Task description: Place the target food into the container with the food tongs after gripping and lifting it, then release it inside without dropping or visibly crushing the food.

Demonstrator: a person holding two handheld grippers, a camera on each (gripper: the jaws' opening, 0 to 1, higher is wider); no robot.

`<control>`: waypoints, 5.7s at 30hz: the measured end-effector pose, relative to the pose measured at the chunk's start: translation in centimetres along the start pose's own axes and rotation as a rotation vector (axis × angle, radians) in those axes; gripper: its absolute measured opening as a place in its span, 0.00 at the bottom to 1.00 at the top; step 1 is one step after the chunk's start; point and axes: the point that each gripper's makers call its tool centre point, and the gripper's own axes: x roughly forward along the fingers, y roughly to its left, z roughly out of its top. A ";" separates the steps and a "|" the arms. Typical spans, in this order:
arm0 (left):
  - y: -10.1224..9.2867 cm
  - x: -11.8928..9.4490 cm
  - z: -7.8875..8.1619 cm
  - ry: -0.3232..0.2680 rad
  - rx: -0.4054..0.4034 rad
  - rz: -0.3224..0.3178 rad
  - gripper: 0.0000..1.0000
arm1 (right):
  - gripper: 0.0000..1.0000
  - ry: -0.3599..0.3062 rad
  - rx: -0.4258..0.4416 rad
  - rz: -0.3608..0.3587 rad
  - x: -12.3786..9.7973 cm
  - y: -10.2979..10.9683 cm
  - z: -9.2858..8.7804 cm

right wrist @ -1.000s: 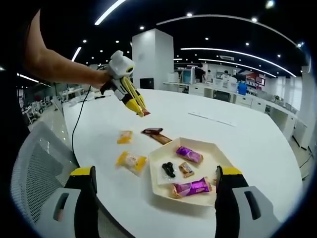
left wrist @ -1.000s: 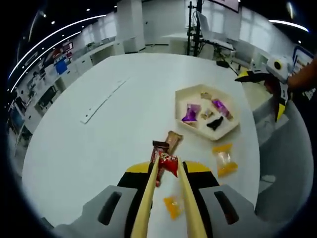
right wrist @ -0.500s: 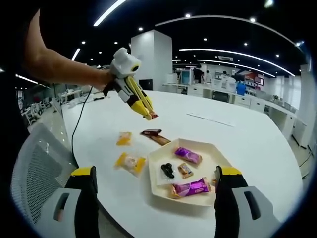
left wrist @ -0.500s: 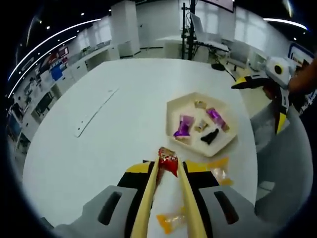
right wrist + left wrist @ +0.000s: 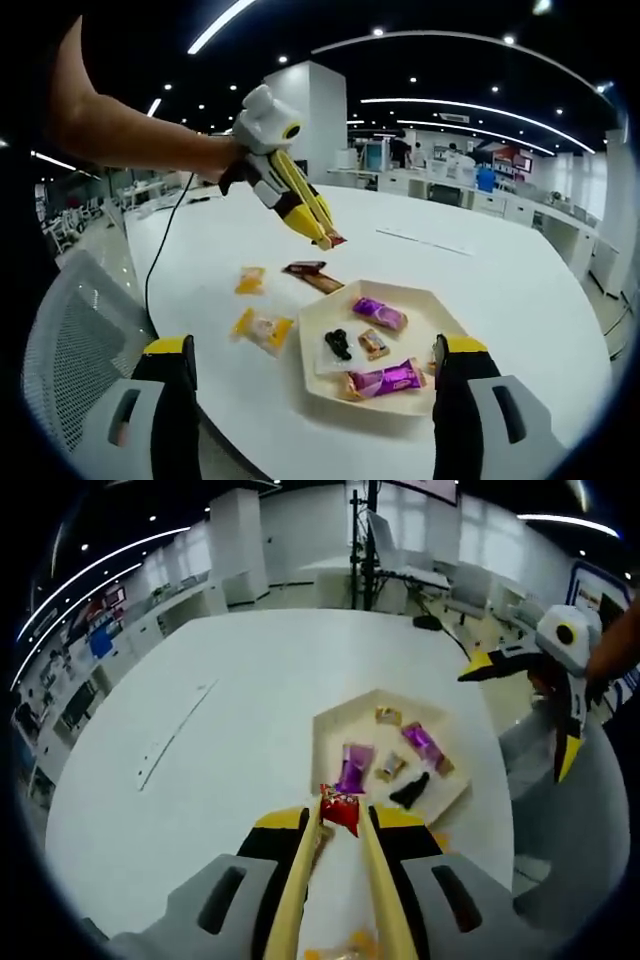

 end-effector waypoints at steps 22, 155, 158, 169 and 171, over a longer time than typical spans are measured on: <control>-3.6 4.0 6.7 -0.045 0.072 -0.079 0.19 | 0.97 -0.006 0.007 -0.008 -0.1 -0.1 0.1; -1.5 -6.3 -18.8 0.056 -0.184 -0.034 0.26 | 0.97 0.047 -0.003 0.017 0.3 0.4 -0.9; -1.7 -6.5 -18.0 0.051 -0.131 -0.018 0.26 | 0.97 0.047 -0.003 0.021 0.4 0.5 -0.9; -0.4 -5.3 -16.2 0.080 0.081 -0.014 0.26 | 0.97 0.042 -0.001 0.018 0.3 0.4 -0.8; -0.9 -5.0 -16.0 0.092 0.110 -0.040 0.26 | 0.97 0.040 -0.002 0.016 0.3 0.4 -0.7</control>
